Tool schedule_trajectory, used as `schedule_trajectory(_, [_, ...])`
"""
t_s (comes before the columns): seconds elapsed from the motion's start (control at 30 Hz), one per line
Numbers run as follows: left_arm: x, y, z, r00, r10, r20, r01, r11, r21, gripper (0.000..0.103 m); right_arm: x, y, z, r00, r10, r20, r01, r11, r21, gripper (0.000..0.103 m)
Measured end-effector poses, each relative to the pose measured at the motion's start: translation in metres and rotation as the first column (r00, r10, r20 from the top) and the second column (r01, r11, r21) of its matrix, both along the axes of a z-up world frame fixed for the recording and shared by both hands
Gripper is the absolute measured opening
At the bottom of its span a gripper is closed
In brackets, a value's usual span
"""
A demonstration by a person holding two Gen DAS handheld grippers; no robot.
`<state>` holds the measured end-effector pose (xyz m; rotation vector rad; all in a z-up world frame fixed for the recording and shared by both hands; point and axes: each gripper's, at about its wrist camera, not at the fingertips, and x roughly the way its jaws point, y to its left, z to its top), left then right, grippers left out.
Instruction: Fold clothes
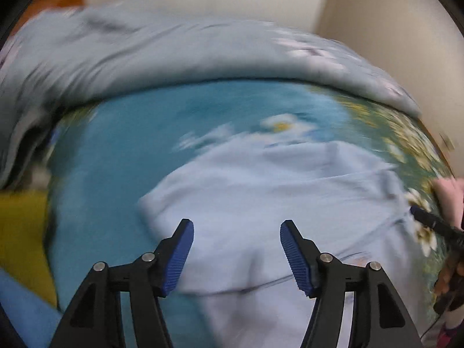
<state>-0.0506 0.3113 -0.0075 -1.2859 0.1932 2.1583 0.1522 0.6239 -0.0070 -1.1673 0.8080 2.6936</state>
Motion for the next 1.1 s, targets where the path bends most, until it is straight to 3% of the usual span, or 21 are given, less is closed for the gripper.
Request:
schedule_trajectory(0.13, [-0.004,-0.038,-0.023,0.995,0.08,0.064,-0.082,0.996,0.037,0.066,-0.036,0.007,-0.015,0.997,-0.022,0.071,0.017,0.998,0.068,0.045])
schedule_trajectory(0.33, [0.005,-0.042,-0.029,0.996,0.082,0.039,-0.084,0.996,0.037,0.066,-0.045,0.02,-0.031,0.995,-0.065,0.07,0.065,0.998,0.006,0.044])
schedule_trajectory(0.37, [0.005,-0.04,-0.029,0.997,0.078,0.028,-0.079,0.996,0.035,0.066,-0.045,0.019,-0.031,0.996,-0.067,0.063,0.067,0.998,0.002,0.041])
schedule_trajectory(0.43, [0.008,-0.038,-0.025,0.998,0.069,0.007,-0.069,0.997,0.039,0.066,-0.047,0.018,-0.031,0.996,-0.065,0.054,0.066,0.998,-0.025,0.012])
schedule_trajectory(0.5, [0.011,-0.037,-0.021,0.998,0.064,-0.014,-0.063,0.997,0.042,0.066,-0.048,0.015,-0.026,0.997,-0.059,0.044,0.06,0.998,-0.022,0.01])
schedule_trajectory(0.77, [0.03,-0.038,0.001,0.994,0.032,-0.107,-0.027,0.999,0.046,0.066,-0.036,0.022,0.006,0.995,-0.099,0.006,0.099,0.994,0.05,0.009])
schedule_trajectory(0.97, [0.043,-0.043,0.015,0.988,0.016,-0.156,-0.011,0.999,0.036,0.066,-0.04,0.033,-0.024,0.982,-0.141,0.124,0.139,0.99,0.029,0.01])
schedule_trajectory(1.1, [0.051,-0.046,0.025,0.982,0.005,-0.188,0.0,1.0,0.028,0.066,-0.035,0.032,-0.021,0.979,-0.167,0.121,0.164,0.986,0.034,0.016])
